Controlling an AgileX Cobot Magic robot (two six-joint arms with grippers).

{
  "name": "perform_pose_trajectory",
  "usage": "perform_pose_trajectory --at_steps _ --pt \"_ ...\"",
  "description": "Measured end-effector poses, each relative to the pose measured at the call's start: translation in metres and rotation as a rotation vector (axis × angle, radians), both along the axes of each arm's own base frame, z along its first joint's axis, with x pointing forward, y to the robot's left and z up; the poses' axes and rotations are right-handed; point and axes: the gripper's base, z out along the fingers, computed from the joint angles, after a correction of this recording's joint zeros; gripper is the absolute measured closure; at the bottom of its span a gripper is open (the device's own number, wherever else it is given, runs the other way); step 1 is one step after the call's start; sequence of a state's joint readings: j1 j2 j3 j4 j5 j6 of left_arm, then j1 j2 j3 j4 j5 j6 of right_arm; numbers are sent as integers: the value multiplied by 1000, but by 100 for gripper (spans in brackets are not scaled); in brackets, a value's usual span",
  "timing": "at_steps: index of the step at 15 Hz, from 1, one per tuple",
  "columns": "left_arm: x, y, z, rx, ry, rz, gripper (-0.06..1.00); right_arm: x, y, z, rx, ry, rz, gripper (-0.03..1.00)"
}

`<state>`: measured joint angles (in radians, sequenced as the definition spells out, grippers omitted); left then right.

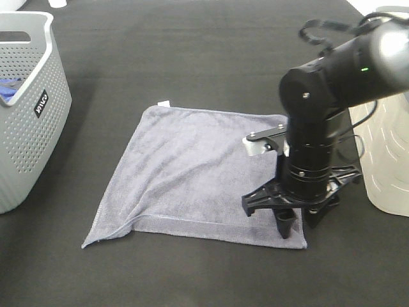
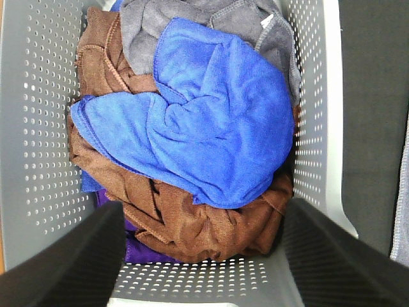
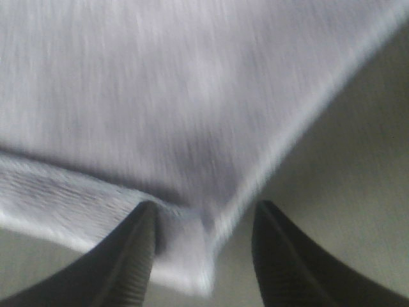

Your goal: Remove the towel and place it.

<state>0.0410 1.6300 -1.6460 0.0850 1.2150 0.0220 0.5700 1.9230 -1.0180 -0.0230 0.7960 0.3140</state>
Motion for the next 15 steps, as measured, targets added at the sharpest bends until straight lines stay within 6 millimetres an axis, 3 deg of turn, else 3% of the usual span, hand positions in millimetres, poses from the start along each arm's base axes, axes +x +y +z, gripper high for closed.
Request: perform_pose_trajectory --at_steps 5,7,9,11,15 --pt "0 0 0 0 0 0 30 -29 -17 24 23 -7 -17 54" --pt "0 -1 0 -11 1 -1 30 -11 -5 43 106 -133 -3 54" --pt "0 -2 0 -28 0 -3 30 6 6 48 134 -175 11 54" --pt "0 -3 0 -34 0 -3 30 20 15 33 121 -153 25 54" --pt "0 -3 0 -34 0 -3 30 12 35 2 97 -106 94 54"
